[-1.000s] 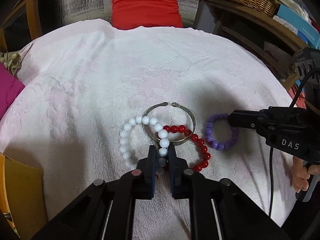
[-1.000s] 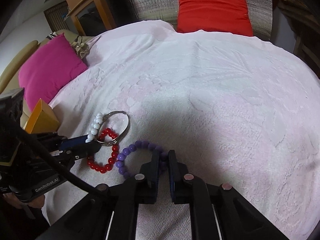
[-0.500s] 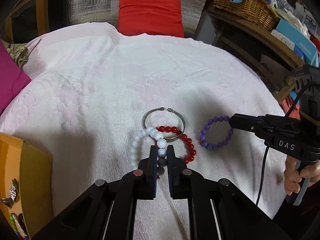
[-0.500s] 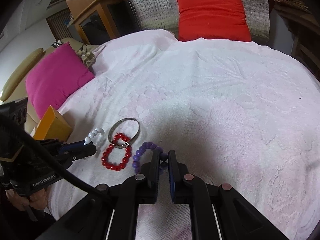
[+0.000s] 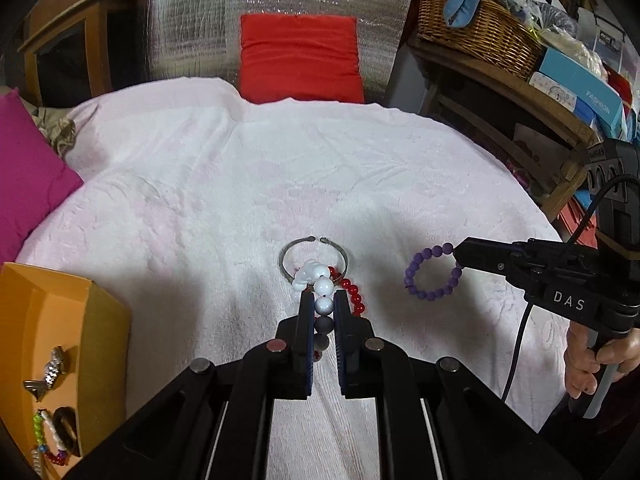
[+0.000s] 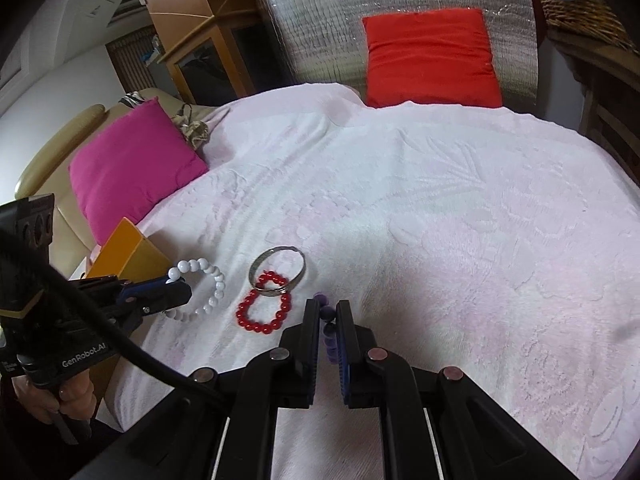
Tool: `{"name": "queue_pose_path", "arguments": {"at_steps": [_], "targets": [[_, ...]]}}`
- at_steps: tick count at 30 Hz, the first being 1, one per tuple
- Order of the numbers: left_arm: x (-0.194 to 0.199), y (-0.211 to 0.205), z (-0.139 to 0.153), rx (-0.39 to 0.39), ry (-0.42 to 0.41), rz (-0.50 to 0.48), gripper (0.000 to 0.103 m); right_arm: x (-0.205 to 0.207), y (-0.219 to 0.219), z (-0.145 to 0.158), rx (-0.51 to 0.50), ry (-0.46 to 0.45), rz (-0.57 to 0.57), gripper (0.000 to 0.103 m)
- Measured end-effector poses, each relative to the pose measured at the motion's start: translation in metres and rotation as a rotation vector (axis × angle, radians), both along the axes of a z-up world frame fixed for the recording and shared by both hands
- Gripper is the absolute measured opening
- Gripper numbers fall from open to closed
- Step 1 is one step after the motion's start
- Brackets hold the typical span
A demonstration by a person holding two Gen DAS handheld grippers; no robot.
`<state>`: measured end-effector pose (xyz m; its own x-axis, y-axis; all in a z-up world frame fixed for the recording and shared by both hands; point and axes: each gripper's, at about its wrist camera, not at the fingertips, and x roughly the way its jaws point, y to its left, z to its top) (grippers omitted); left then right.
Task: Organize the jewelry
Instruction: 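Lift both bracelets and carry them over the orange tray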
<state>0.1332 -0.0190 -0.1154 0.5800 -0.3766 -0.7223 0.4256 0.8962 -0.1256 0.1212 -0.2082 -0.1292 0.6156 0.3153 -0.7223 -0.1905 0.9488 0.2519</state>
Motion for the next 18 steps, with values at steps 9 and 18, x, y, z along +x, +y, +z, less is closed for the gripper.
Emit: {"name": "queue_pose_path", "arguments": {"at_steps": [9,18], "targets": [[-0.035,0.019,0.028,-0.015,-0.076,0.046,0.009,-0.017,0.015,0.021,0.027,-0.046,0.032,0.009],[-0.095,0.098,0.074,0.029,-0.152,0.164,0.009,-0.039,0.066,0.044,0.069,-0.093,0.135,0.009]]}}
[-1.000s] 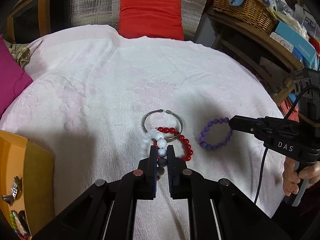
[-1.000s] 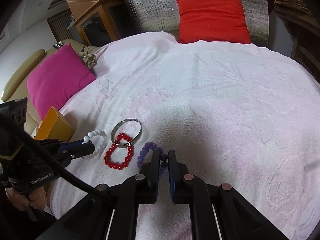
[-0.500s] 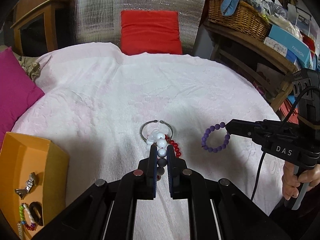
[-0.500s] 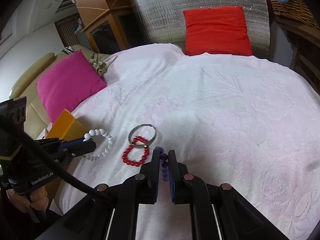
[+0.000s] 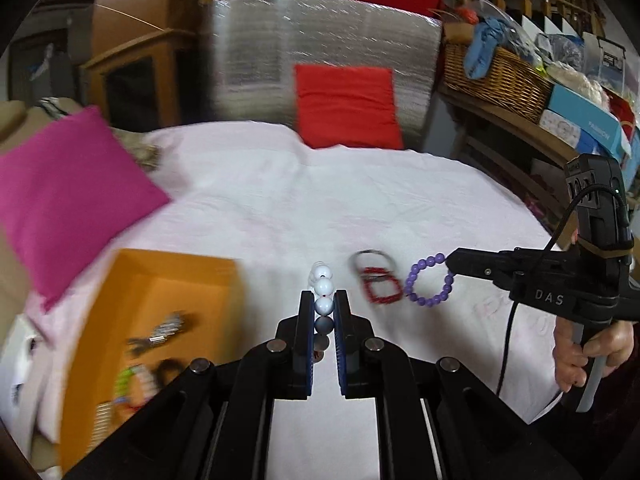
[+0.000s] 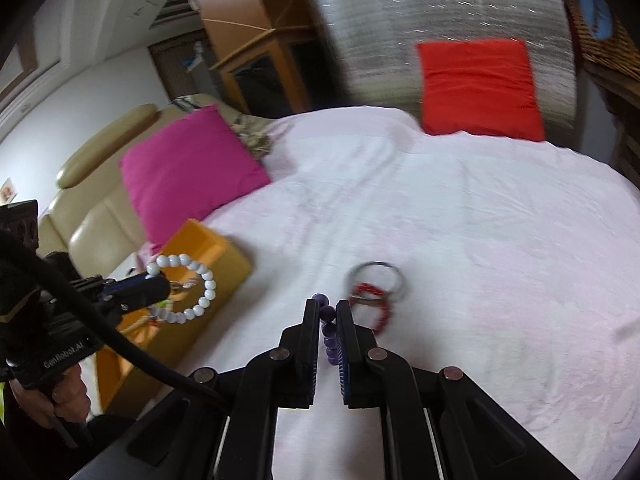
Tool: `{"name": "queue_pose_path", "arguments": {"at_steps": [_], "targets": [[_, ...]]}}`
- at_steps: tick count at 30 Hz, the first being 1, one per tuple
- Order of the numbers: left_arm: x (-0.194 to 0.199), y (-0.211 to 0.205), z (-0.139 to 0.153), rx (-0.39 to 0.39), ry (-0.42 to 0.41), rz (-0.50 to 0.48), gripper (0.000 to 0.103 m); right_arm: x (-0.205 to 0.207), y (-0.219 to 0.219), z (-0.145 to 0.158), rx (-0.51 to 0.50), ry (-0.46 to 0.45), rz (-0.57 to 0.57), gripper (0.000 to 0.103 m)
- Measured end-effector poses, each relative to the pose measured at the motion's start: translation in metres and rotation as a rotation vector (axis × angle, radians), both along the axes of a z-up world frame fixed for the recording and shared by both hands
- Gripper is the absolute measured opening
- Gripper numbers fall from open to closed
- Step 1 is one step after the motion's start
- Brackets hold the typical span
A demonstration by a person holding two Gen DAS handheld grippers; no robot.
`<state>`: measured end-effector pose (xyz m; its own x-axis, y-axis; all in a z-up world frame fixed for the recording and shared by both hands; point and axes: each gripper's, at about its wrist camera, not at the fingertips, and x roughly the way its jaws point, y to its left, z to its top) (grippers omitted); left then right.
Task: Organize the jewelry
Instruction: 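Lift both bracelets and carry them over the orange tray, then open both tools to drop the white and purple bracelets into the tray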
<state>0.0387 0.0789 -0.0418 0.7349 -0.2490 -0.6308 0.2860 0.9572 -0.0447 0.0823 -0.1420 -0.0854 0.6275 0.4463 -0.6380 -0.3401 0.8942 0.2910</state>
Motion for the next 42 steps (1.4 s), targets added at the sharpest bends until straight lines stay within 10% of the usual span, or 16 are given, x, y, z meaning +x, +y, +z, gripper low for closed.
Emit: {"name": "queue_pose_path", "arguments": {"at_steps": [17,37,42], "targets": [[-0.104,0.165,-0.05,-0.014,0.144,0.281,0.009,-0.046,0.213,0.03,-0.014,-0.009,0.428,0.009],[-0.072,0.162,-0.125,-0.085,0.384,0.277,0.009,-0.017,0.314,-0.065,-0.301,0.195,0.562,0.01],[-0.068,0.163,-0.125,-0.064,0.395,0.297,0.04,-0.001,0.302,-0.063,-0.268,0.232,0.511,0.011]]}}
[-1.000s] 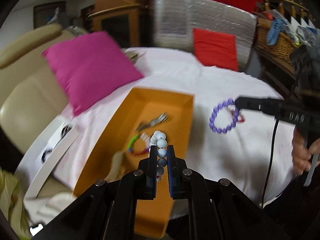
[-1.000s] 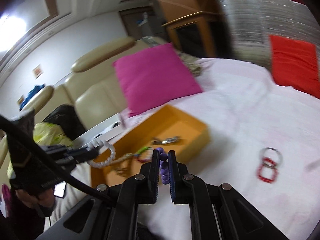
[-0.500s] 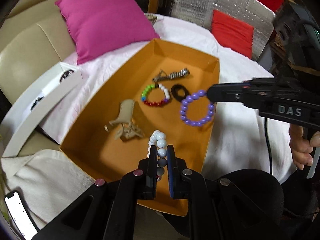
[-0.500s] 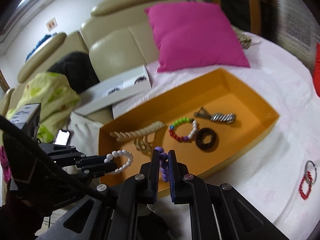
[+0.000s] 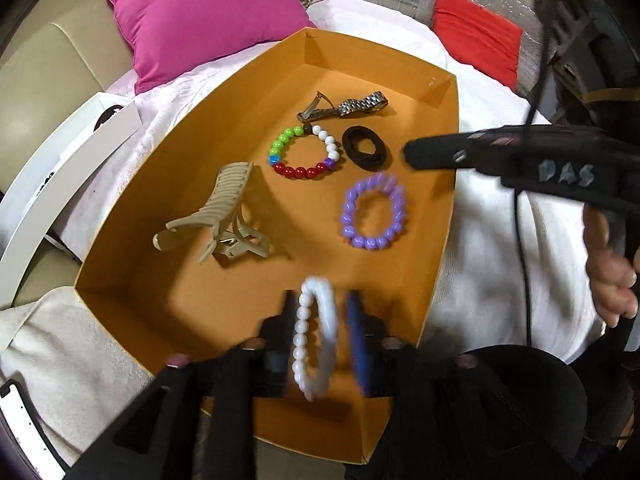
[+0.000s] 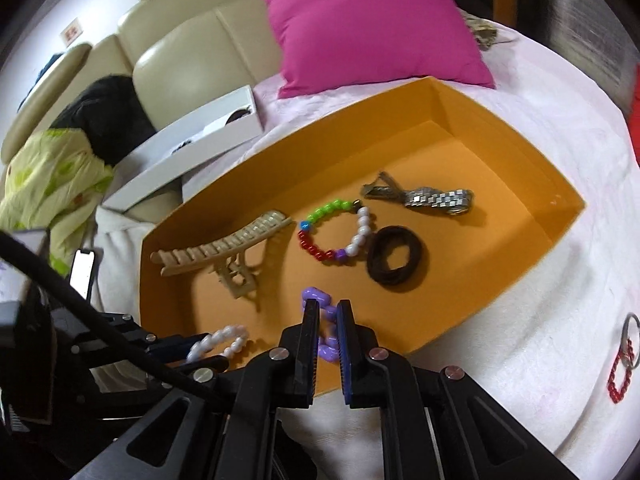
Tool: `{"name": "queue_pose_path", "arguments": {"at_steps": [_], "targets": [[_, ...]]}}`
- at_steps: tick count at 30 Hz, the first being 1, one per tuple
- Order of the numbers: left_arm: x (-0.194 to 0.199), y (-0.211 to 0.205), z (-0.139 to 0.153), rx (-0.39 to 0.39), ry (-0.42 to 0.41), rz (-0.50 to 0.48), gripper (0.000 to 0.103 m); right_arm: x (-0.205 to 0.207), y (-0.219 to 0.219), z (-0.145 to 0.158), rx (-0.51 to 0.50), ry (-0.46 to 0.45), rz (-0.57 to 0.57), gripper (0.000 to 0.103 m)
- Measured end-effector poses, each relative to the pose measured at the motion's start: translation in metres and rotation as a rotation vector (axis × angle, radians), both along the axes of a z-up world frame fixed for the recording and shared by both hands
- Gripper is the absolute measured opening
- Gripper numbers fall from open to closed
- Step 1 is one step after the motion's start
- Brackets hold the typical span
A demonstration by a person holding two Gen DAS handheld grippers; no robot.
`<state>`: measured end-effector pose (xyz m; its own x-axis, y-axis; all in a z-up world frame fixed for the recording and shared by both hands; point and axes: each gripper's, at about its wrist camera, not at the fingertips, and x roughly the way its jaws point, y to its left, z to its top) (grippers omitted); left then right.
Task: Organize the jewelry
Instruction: 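Open both tools to drop the white and purple bracelets into the tray, then move both open tools back over the red bead bracelet and silver bangle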
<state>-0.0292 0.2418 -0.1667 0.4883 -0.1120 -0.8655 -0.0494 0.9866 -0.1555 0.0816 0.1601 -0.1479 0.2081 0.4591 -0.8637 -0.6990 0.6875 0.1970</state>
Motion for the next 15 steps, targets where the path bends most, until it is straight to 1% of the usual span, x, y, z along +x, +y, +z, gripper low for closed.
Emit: {"name": "queue_pose_path", "arguments": {"at_steps": [1,7,9,10,11,12,13,14,15], "targets": [[0.0,0.0,0.002,-0.001,-0.009,0.001,0.045,0.002,-0.006,0.004,0.016,-0.004,-0.011,0.011],[0.001,-0.012,0.026,0.029,-0.059,-0.012,0.046,0.006,-0.05,0.03,0.111,-0.048,-0.092,0.011],[0.003,-0.023,0.038,0.064,-0.083,-0.024,0.047,0.005,-0.072,0.04,0.135,-0.06,-0.121,0.011],[0.005,-0.032,0.045,0.091,-0.1,-0.032,0.05,0.005,-0.081,0.043,0.143,-0.064,-0.134,0.011],[0.006,-0.039,0.05,0.111,-0.115,-0.038,0.053,0.004,-0.096,0.046,0.149,-0.069,-0.155,0.013],[0.009,-0.051,0.058,0.137,-0.137,-0.045,0.061,0.004,-0.106,0.048,0.153,-0.069,-0.17,0.014],[0.012,-0.059,0.064,0.154,-0.155,-0.051,0.065,0.003,-0.118,0.049,0.157,-0.066,-0.188,0.019],[0.015,-0.073,0.072,0.175,-0.18,-0.064,0.067,0.002,-0.135,0.049,0.16,-0.063,-0.215,0.025],[0.019,-0.083,0.078,0.187,-0.195,-0.078,0.067,0.0,-0.147,0.049,0.16,-0.064,-0.231,0.027]]}}
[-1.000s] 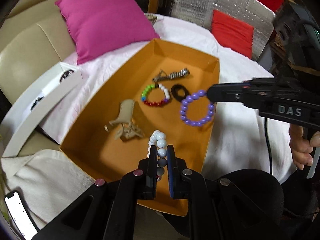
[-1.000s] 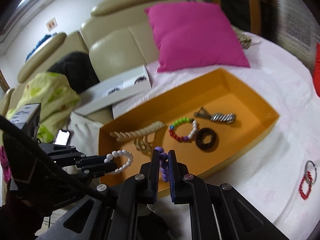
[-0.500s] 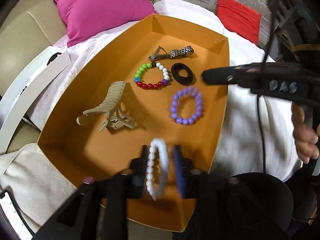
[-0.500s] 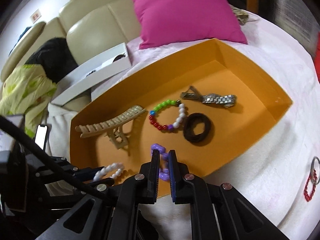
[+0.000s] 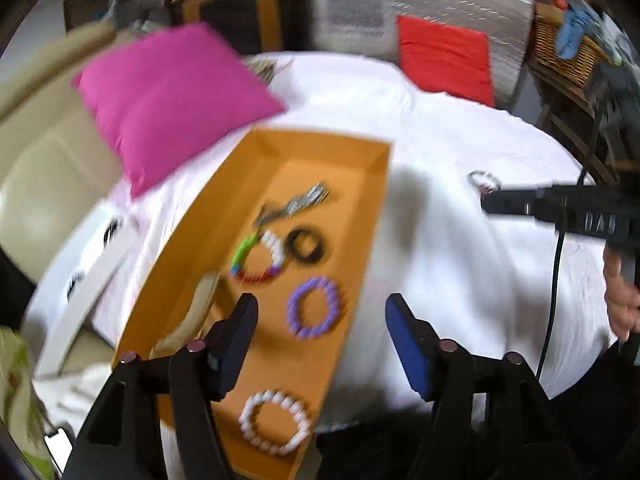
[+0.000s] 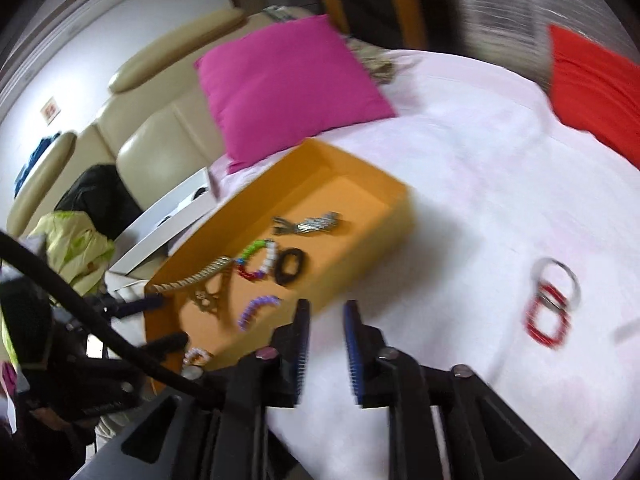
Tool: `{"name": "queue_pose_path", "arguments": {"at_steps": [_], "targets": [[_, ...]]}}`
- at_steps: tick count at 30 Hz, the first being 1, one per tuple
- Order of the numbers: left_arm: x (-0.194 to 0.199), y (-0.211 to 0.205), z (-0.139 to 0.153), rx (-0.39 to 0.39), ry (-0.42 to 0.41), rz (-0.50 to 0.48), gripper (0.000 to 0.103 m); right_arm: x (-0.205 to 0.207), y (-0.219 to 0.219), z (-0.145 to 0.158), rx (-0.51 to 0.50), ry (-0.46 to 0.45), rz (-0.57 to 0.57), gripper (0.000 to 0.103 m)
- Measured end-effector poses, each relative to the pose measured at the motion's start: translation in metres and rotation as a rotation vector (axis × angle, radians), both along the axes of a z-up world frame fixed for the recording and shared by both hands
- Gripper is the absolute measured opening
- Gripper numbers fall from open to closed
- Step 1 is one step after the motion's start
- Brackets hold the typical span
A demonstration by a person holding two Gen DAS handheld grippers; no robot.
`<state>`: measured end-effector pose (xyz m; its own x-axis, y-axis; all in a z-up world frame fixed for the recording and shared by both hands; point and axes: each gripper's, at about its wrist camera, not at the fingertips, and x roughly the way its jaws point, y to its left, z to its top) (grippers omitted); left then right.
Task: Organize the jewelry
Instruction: 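Move both open tools back over the red bead bracelet and silver bangle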
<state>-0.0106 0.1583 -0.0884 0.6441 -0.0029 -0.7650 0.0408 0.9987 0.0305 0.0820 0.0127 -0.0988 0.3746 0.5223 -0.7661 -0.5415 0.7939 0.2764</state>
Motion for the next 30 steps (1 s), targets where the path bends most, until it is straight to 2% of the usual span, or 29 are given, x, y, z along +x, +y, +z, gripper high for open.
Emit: {"name": "queue_pose_path", "arguments": {"at_steps": [6,10,13,20,30], "targets": [[0.024,-0.071,0.024,0.024,-0.072,-0.099,0.071,-0.005,-0.099,-0.001,0.034,-0.009,-0.159,0.027],[0.038,-0.113,0.026,0.063,-0.106,-0.137,0.071,-0.006,-0.165,-0.001,0.114,-0.004,-0.307,0.027],[0.047,-0.138,0.022,0.091,-0.113,-0.139,0.072,-0.008,-0.193,0.001,0.146,-0.005,-0.349,0.027],[0.058,-0.176,0.013,0.12,-0.107,-0.141,0.072,-0.024,-0.219,0.004,0.12,-0.027,-0.364,0.027],[0.069,-0.196,0.012,0.177,-0.152,-0.141,0.072,-0.032,-0.241,0.001,0.123,-0.025,-0.397,0.027]]}}
